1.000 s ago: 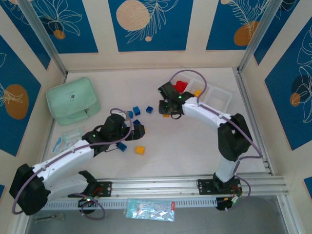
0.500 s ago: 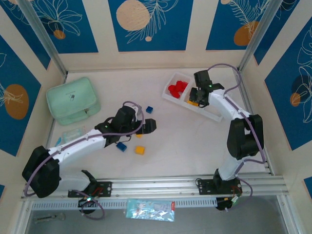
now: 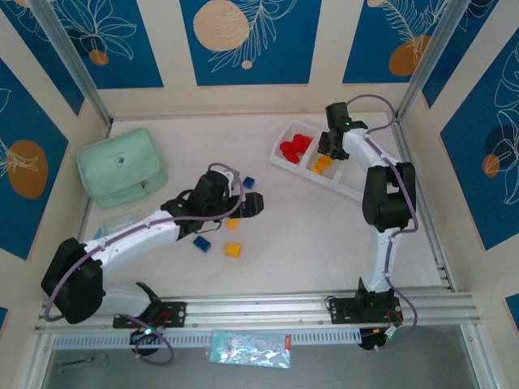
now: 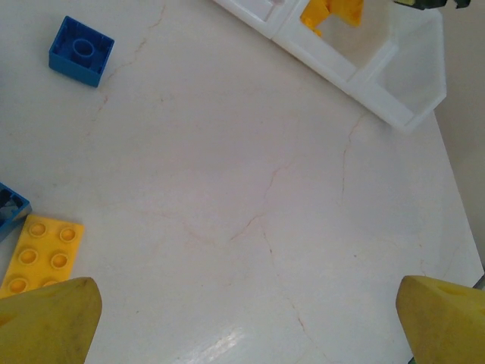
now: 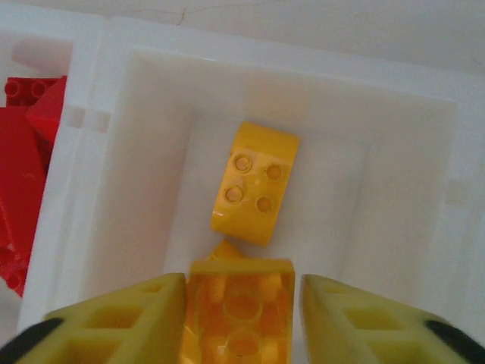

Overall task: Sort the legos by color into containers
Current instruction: Place the lego in the container, then pick up the lego from the center of the table.

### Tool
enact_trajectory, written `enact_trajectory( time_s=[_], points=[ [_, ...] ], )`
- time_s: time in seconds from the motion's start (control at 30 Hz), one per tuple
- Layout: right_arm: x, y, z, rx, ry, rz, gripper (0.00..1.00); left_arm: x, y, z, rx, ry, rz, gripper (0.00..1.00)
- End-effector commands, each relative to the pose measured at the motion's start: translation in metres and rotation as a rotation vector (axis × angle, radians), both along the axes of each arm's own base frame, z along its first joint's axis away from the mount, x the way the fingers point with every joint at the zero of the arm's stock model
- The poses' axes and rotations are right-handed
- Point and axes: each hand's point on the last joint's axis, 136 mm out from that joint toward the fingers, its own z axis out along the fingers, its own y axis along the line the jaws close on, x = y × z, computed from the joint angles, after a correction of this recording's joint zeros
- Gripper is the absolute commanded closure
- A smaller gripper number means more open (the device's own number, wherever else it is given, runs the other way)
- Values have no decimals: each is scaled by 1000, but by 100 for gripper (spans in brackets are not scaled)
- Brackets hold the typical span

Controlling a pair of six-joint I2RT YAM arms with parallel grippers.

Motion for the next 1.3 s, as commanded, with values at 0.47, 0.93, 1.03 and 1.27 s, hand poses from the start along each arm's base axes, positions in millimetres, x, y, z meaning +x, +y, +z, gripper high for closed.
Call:
enact_trajectory(
  time_s=[0.47,0.93,1.03,1.27],
  points=[
    [-59,83,58,11,-88,213,40,2,15,17,27,-83,34,1],
    [-164,192,12,140,74,429,35,-24,84,-8,113,-68,194,1],
    [-180,216,-1,183,114,472,34,-30,98,-11,124,-64,229,1],
    [-203,268,-19,219,167,538,32,-37,120,-13,145,-65,291,1]
  ],
)
